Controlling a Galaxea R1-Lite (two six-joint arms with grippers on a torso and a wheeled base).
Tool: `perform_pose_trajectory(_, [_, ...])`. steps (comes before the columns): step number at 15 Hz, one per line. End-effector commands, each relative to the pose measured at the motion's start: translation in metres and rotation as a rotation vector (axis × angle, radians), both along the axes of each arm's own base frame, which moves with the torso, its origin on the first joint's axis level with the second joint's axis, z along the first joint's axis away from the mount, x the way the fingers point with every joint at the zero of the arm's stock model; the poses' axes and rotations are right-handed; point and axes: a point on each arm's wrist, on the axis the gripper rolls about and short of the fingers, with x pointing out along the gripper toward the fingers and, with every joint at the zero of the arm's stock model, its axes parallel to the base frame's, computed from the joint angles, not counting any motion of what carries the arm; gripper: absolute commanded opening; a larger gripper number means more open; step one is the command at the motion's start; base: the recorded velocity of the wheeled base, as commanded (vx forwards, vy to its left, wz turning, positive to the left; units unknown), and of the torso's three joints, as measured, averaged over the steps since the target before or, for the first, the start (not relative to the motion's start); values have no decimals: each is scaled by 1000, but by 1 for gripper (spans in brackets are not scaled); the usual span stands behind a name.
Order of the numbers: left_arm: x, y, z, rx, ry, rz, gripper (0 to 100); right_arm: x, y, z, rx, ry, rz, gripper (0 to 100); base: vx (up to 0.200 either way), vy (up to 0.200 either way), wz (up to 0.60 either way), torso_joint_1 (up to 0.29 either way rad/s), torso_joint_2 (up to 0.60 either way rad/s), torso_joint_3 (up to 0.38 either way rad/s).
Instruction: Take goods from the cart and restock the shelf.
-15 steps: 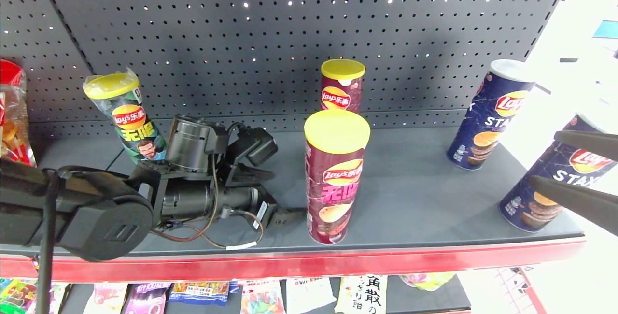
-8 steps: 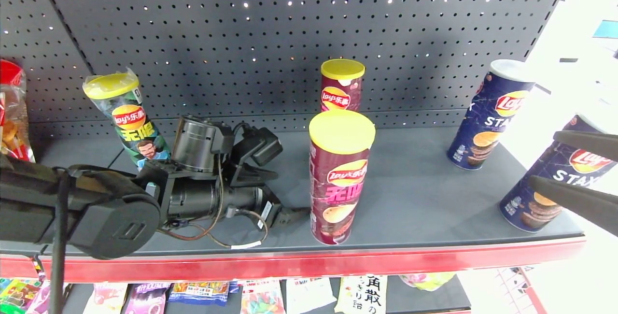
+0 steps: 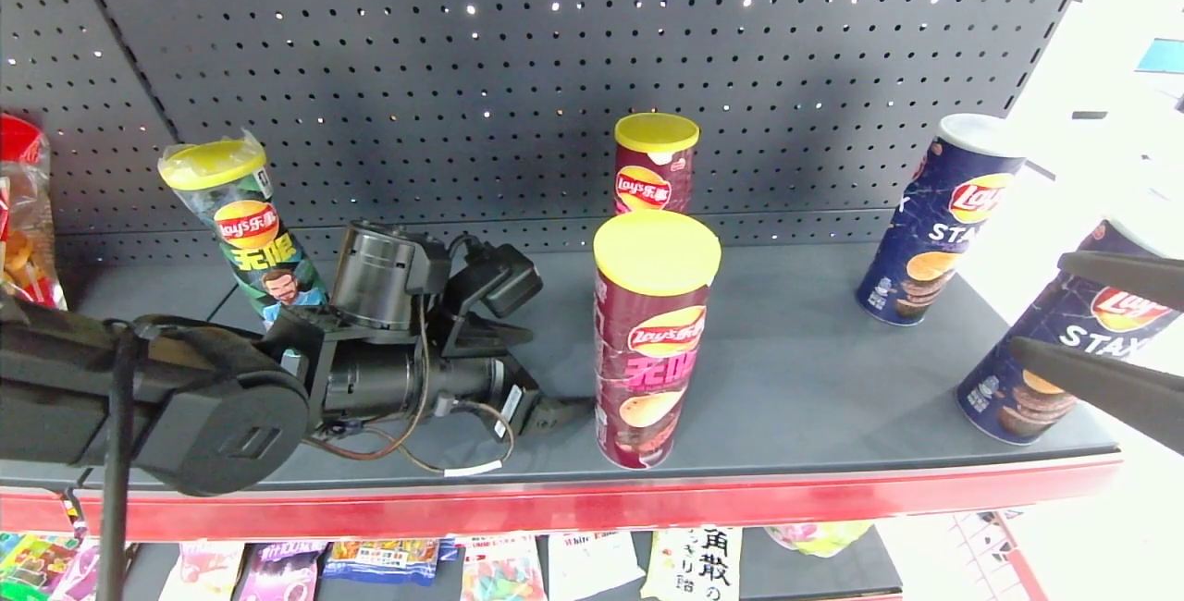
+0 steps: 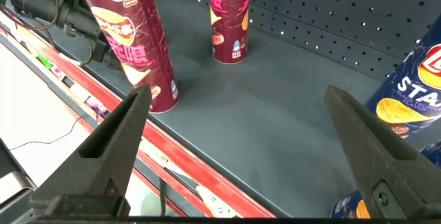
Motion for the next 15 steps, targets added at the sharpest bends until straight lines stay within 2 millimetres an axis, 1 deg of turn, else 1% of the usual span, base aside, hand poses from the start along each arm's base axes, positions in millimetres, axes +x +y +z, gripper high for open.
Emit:
perform_pose_trajectory(1, [-14, 23, 20, -27, -46, 55, 100, 0, 0, -4, -3, 13, -2, 100, 0, 0, 0, 0, 0, 0])
perform_pose_trajectory(2, [-28, 44, 26, -32, -59, 97, 100, 0, 0, -10, -9, 31, -4, 100, 0, 0, 0, 0, 0, 0])
perform_pose_trajectory(3, [-47, 64, 32, -40, -79, 136, 100, -2, -1, -18, -17, 49, -3, 100, 0, 0, 0, 0, 0, 0])
perform_pose_trajectory(4, [-68, 83, 37, -45, -110, 182, 100, -9, -3, -28, -26, 66, -8, 100, 0, 0, 0, 0, 0, 0])
perform_pose_trajectory(5, [-88, 96, 42, -41, -148, 242, 100, -15, -6, -37, -33, 76, -21, 100, 0, 0, 0, 0, 0, 0])
perform_pose_trajectory(6, [-108, 109, 41, -4, -189, 363, 100, -19, -9, -42, -46, 68, -82, 100, 0, 0, 0, 0, 0, 0])
perform_pose_trajectory(7, [-117, 116, 40, 20, -214, 437, 100, -20, -11, -42, -55, 58, -132, 100, 0, 0, 0, 0, 0, 0])
perform_pose_trajectory(8, [-143, 131, 37, 67, -283, 622, 100, -23, -13, -43, -66, 46, -207, 100, 0, 0, 0, 0, 0, 0])
perform_pose_trajectory(9, [-150, 134, 35, 67, -292, 650, 100, -25, -14, -42, -59, 39, -209, 100, 0, 0, 0, 0, 0, 0])
perform_pose_trajectory(10, [-169, 142, 29, 16, -292, 688, 100, -32, -17, -42, -49, 20, -211, 100, 0, 0, 0, 0, 0, 0])
perform_pose_trajectory(11, [-184, 148, 26, -46, -301, 714, 100, -40, -20, -43, -38, -5, -218, 100, 0, 0, 0, 0, 0, 0])
perform_pose_trajectory(12, [-191, 151, 25, -53, -311, 723, 100, -45, -21, -43, -33, -16, -223, 100, 0, 0, 0, 0, 0, 0])
perform_pose_trajectory(13, [-206, 159, 25, -25, -317, 802, 100, -51, -26, -47, -27, -33, -275, 100, 0, 0, 0, 0, 0, 0])
perform_pose_trajectory(14, [-213, 163, 25, -7, -305, 828, 100, -52, -29, -49, -27, -35, -315, 100, 0, 0, 0, 0, 0, 0])
perform_pose_trajectory(15, [-225, 168, 23, 3, -294, 840, 100, -53, -33, -51, -30, -31, -390, 100, 0, 0, 0, 0, 0, 0])
